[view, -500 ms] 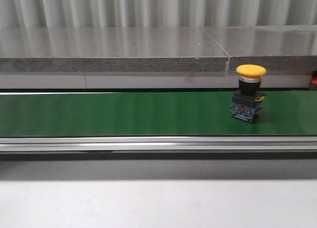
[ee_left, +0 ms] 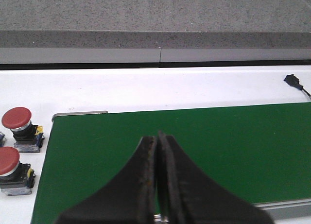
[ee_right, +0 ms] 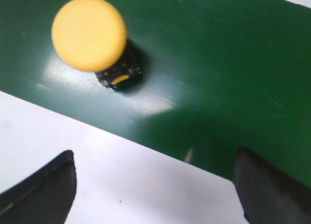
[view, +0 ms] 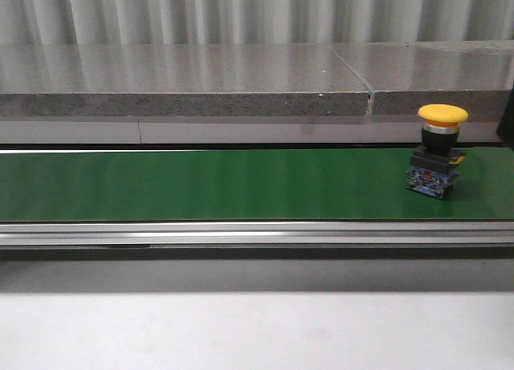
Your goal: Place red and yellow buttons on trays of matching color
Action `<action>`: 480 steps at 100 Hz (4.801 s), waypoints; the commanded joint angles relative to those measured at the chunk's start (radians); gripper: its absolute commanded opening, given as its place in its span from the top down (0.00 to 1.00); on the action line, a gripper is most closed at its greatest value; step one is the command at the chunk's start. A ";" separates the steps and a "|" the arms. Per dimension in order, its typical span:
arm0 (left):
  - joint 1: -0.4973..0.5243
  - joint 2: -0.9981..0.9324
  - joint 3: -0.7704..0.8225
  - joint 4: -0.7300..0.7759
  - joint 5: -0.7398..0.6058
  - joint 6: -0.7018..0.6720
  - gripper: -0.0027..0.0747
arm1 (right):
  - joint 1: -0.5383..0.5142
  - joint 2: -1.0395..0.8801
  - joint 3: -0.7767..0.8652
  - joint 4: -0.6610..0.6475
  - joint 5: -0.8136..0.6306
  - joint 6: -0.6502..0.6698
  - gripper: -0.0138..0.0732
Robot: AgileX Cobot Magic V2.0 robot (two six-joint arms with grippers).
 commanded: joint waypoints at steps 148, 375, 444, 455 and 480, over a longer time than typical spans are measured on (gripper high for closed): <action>-0.008 -0.005 -0.027 -0.020 -0.070 -0.004 0.99 | -0.450 -0.144 -0.148 -0.005 0.176 0.075 0.78; -0.008 -0.005 -0.027 -0.020 -0.070 -0.004 0.99 | -0.865 0.079 0.232 0.044 -0.204 0.131 0.47; -0.008 -0.005 -0.027 -0.020 -0.070 -0.004 0.99 | -0.814 -0.116 0.167 0.051 -0.146 0.126 0.09; -0.008 -0.005 -0.027 -0.020 -0.070 -0.004 0.99 | -0.714 -0.210 0.167 0.051 -0.163 0.101 0.09; -0.008 -0.005 -0.027 -0.020 -0.070 -0.004 0.99 | -0.496 -0.430 0.167 0.051 -0.205 0.018 0.09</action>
